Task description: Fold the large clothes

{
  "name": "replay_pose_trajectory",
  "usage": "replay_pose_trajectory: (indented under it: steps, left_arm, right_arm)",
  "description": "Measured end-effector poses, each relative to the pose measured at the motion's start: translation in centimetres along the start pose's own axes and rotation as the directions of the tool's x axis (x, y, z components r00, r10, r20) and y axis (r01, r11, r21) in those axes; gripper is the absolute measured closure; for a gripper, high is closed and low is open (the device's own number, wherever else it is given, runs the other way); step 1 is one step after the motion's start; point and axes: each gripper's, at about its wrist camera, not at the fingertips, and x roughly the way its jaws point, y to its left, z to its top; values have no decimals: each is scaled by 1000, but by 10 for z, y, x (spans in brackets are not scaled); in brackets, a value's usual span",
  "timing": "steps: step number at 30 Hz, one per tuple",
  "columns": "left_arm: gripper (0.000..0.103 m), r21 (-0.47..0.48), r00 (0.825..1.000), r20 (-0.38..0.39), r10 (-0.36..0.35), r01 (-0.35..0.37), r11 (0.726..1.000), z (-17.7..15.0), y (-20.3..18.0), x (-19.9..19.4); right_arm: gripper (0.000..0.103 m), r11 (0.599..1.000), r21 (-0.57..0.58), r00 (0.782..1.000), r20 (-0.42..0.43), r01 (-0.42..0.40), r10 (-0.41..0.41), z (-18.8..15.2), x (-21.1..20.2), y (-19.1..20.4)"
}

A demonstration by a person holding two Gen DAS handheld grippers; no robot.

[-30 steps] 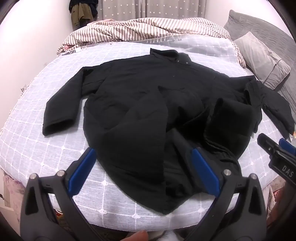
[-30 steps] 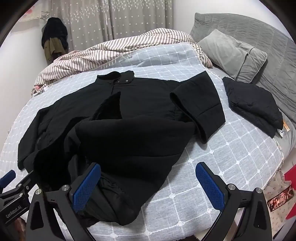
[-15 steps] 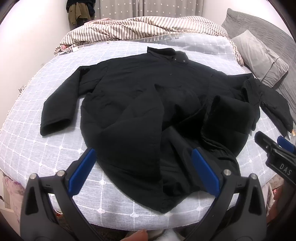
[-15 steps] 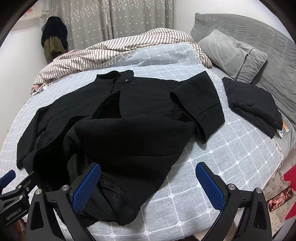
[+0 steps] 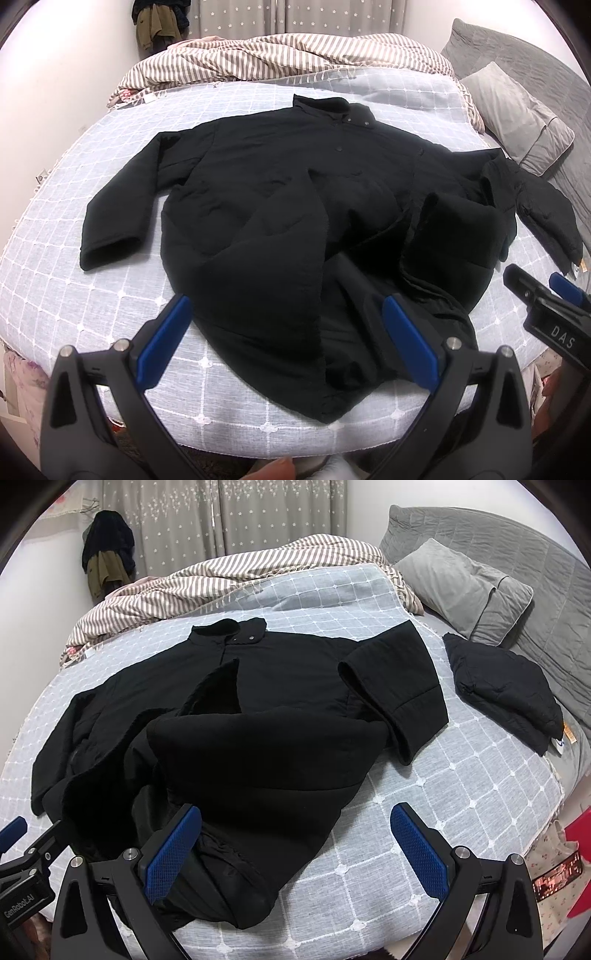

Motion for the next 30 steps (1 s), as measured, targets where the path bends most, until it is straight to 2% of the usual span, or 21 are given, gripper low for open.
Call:
replay_pose_trajectory:
  steps: [30]
  left_arm:
    - [1, -5, 1000, 0, 14, -14, 1000, 3, 3, 2]
  right_arm:
    - [0, 1000, -23, 1000, -25, -4, 4, 0, 5, 3]
